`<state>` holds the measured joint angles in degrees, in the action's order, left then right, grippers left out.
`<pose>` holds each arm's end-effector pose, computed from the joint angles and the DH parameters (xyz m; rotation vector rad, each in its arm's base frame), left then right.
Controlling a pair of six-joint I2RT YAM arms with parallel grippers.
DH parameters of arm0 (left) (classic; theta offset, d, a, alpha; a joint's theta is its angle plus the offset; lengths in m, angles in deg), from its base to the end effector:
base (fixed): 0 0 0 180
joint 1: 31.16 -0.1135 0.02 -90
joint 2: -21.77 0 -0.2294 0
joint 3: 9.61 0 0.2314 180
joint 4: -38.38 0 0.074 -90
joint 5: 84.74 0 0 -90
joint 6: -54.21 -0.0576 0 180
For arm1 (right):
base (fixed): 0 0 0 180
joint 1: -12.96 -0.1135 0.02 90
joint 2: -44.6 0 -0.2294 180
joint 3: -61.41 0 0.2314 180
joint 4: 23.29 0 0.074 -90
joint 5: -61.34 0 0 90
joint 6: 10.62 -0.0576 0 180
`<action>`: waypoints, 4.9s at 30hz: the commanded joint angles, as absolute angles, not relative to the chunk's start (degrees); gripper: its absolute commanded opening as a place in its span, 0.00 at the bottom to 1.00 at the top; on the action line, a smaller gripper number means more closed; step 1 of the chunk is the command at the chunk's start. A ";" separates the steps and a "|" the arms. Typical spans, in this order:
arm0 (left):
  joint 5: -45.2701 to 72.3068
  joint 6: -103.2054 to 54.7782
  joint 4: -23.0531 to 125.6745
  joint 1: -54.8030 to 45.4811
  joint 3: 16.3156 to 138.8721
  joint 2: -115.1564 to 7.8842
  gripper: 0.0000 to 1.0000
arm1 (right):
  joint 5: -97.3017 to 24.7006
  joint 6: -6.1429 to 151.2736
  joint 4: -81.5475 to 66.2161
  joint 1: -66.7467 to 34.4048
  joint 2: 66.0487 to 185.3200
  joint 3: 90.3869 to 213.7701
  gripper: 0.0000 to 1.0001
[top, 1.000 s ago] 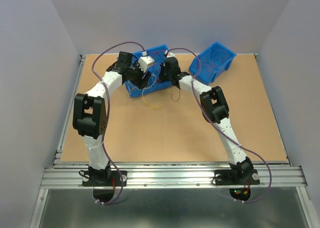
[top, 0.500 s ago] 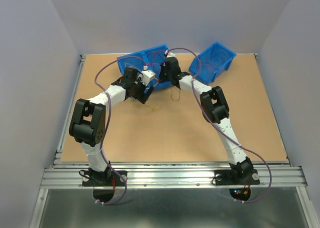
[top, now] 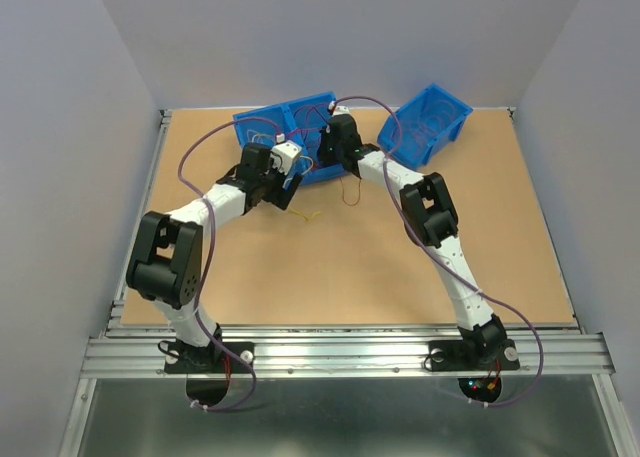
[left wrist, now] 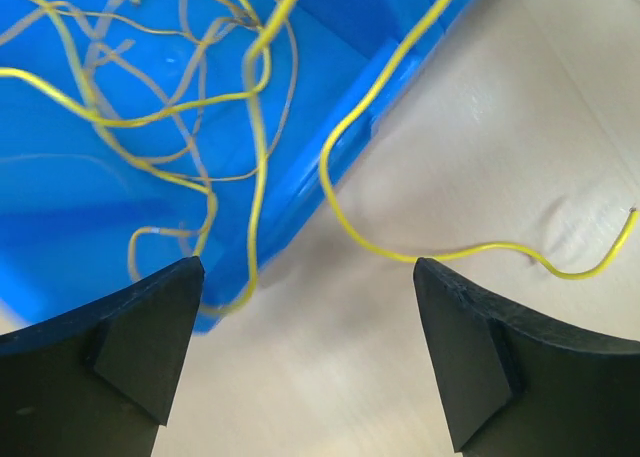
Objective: Untangle the cables
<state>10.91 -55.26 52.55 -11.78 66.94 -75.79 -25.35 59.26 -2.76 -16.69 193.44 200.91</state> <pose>0.3505 -0.1293 0.1823 0.7786 2.0398 -0.1068 0.4872 0.2735 0.1292 -0.1411 2.1205 0.4619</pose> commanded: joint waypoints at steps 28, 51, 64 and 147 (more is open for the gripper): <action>10.07 -46.87 55.52 -7.25 73.70 -84.04 0.73 | -26.90 59.61 -2.02 -16.31 189.97 200.99 0.01; 19.58 -47.30 64.11 -10.41 82.05 -77.90 0.00 | -30.50 61.89 -2.90 -16.40 182.69 201.69 0.32; 18.10 -50.82 76.26 -19.11 105.08 -88.86 0.00 | -29.46 61.97 -3.07 -16.93 171.62 187.75 0.62; 12.20 -48.10 49.38 -21.58 72.67 -61.73 0.78 | -16.71 68.65 -6.68 -22.81 173.37 193.61 0.73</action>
